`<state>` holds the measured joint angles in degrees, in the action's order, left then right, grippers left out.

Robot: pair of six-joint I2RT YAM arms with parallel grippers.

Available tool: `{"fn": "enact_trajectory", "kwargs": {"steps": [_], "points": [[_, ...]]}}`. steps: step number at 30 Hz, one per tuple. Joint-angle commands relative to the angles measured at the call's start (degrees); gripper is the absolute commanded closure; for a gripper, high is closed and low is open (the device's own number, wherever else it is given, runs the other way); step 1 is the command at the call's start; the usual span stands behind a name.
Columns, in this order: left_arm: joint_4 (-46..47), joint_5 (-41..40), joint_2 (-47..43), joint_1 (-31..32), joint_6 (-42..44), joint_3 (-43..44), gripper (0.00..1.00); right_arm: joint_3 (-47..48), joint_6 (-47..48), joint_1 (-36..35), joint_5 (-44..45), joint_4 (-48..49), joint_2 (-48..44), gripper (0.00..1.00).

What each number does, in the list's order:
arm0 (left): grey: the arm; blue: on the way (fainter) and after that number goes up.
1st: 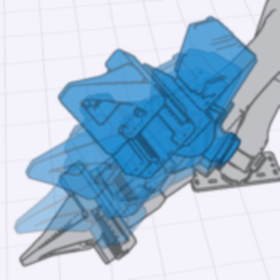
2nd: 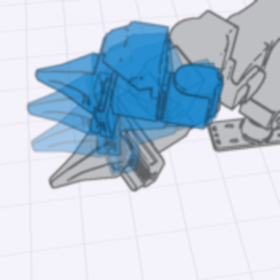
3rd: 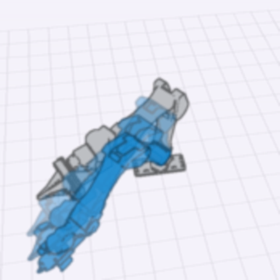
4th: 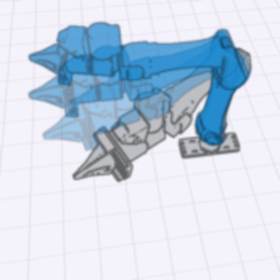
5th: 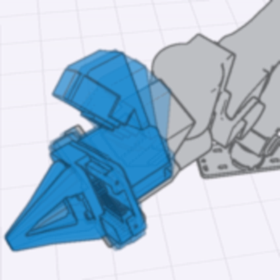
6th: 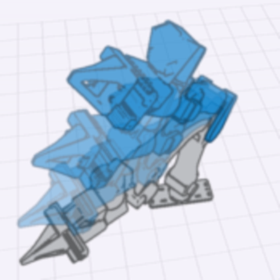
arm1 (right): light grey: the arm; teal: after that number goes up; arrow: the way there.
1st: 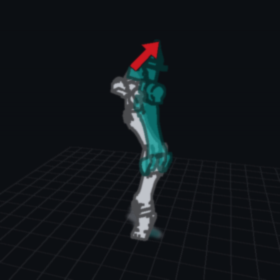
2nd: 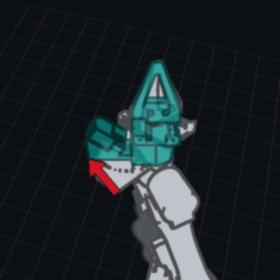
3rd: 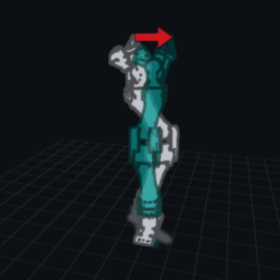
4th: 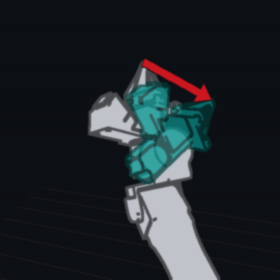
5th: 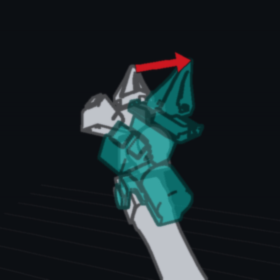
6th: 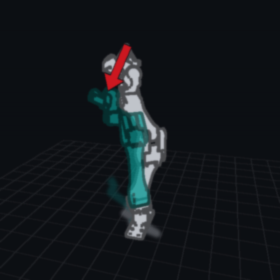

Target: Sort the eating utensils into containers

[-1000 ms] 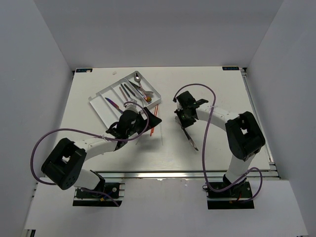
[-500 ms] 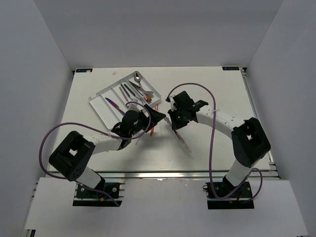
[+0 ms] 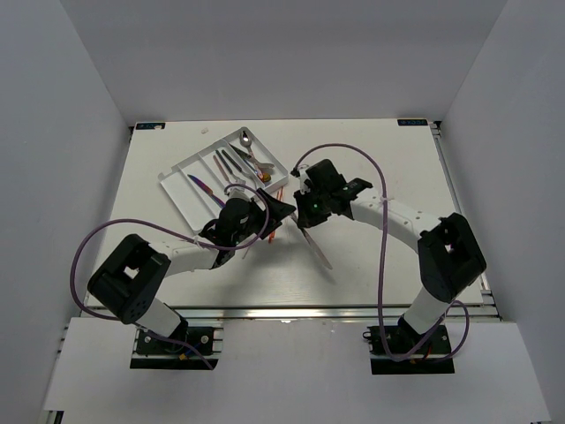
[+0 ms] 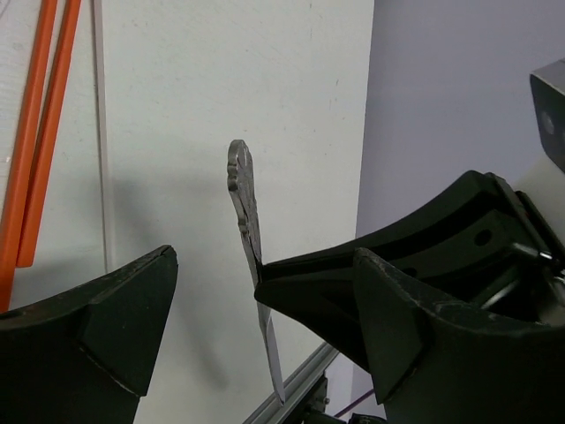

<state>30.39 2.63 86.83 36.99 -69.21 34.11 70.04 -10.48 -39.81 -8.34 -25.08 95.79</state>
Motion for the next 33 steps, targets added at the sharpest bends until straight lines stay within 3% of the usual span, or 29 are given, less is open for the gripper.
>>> {"fn": "enact_trajectory", "kwargs": {"steps": [1,11,12,13,15,16,19,20,22,23,25,26,27,29,33], "points": [[-0.3,-0.7,-1.7,0.4,-0.2,0.3,0.12,2.6,-0.8,-0.9,-3.8,3.0,-3.4,1.0],[1.2,0.1,-1.7,0.4,-0.9,1.0,0.26,2.8,-0.8,-2.5,-7.7,5.0,-3.9,1.0],[1.3,0.1,-1.7,0.4,-0.9,1.0,0.3,3.2,-0.9,-2.7,-7.7,5.0,-3.8,1.0],[1.3,0.0,-1.9,0.4,-0.9,0.9,0.43,3.3,-0.9,-2.7,-8.0,5.0,-3.4,1.0],[1.2,-0.1,-2.2,0.4,-0.9,0.7,0.57,3.4,-1.0,-2.8,-7.9,5.2,-3.2,1.0],[1.1,-0.1,-2.4,0.4,-0.6,0.9,0.71,3.3,-1.1,-2.8,-8.4,5.5,-3.1,1.0],[0.2,-0.3,-2.7,0.4,0.2,1.2,0.87,2.8,-1.6,-2.8,-9.7,7.1,-3.4,1.0],[-0.5,-0.6,-2.7,0.4,0.4,1.6,0.98,2.6,-1.6,-2.8,-10.0,7.8,-3.5,1.0],[-1.9,-1.0,-2.8,0.3,1.7,2.1,1.0,2.0,-1.6,-2.7,-9.7,8.4,-4.1,1.0],[-3.0,-1.6,-3.4,0.2,2.2,2.6,1.0,1.8,-1.8,-2.7,-8.8,8.5,-4.5,0.97],[-8.2,-3.8,-4.6,-0.7,4.6,4.3,1.0,0.1,-1.9,-2.6,-5.6,8.6,-6.7,0.4],[-10.3,-4.2,-5.3,-1.5,5.5,5.0,1.0,-0.4,-2.0,-2.3,-4.2,8.3,-7.5,0.17],[-15.4,-4.5,-6.8,-4.1,6.4,6.0,1.0,-1.1,-2.1,-1.5,-1.8,8.1,-8.7,0.11],[-19.5,-2.7,-8.4,-8.2,9.7,8.7,1.0,-2.8,-1.6,-0.4,0.2,7.0,-12.1,0.11],[-34.8,5.5,-7.2,-22.9,18.7,19.1,1.0,-5.4,-0.4,4.5,1.7,5.7,-16.9,0.11]]}}
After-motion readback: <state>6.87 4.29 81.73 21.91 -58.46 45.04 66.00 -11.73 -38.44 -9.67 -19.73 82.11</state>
